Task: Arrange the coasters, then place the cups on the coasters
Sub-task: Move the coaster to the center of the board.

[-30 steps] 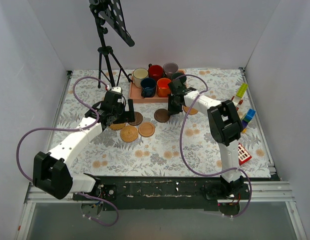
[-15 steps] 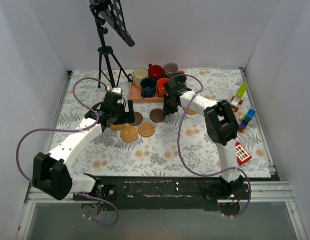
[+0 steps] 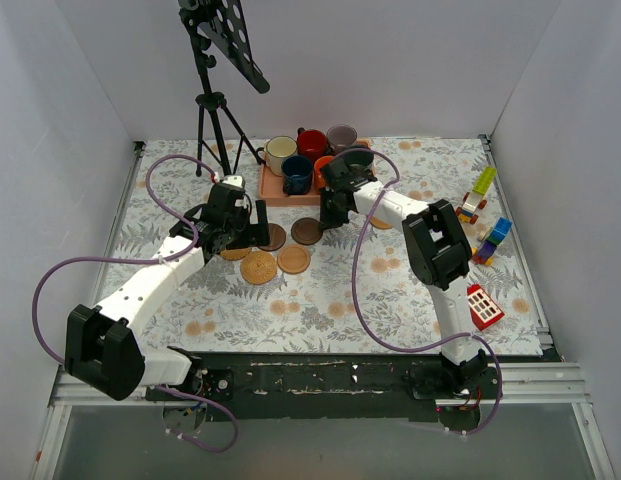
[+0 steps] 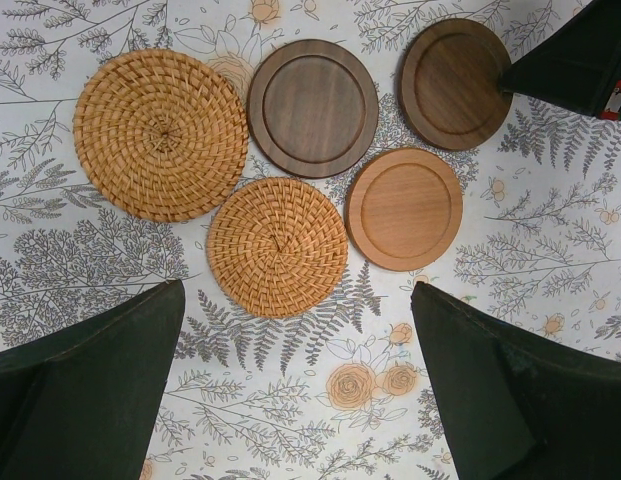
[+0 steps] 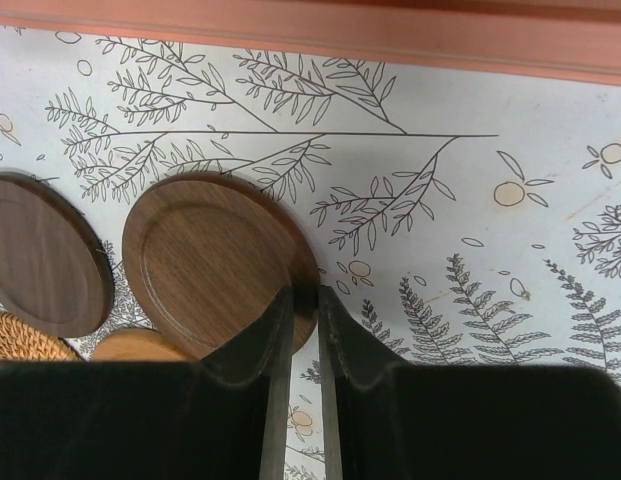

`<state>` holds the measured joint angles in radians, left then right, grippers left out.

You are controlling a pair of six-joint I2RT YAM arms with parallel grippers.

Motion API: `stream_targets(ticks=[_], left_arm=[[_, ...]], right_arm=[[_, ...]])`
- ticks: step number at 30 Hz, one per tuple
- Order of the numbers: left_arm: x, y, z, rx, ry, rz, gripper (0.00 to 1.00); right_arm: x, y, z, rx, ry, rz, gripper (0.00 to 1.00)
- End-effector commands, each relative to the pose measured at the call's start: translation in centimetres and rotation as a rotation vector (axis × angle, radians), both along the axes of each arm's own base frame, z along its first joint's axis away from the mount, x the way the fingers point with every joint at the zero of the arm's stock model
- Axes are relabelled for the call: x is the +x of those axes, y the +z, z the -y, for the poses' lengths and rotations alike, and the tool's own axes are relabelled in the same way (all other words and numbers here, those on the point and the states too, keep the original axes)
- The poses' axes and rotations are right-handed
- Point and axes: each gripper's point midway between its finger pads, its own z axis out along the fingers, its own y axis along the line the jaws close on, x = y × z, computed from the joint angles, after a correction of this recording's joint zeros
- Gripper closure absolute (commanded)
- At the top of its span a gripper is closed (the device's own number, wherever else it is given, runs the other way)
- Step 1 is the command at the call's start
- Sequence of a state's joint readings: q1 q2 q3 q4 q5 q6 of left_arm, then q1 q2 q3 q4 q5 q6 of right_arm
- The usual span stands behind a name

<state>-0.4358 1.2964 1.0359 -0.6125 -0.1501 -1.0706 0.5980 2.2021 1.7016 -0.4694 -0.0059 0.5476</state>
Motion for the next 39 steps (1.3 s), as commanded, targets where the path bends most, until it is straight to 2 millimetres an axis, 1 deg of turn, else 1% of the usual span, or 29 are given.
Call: stream_targets(ticks=[1, 15, 39], left_arm=[[0.0, 1.3, -0.2, 0.000, 0.002, 0.048, 0.02], [0.1, 1.3, -0.2, 0.002, 0.004, 0.049, 0.02], [0.1, 1.3, -0.3, 0.006, 0.006, 0.047, 0.02]], right_arm=[[-1.2, -1.5, -1.2, 0.007, 0.021, -0.057, 0.80], [-0.9, -0.9, -2.2, 0.029, 0.035, -0.037, 0.80], [-0.6, -0.6, -2.9, 0.040, 0.045, -0.022, 0.80]])
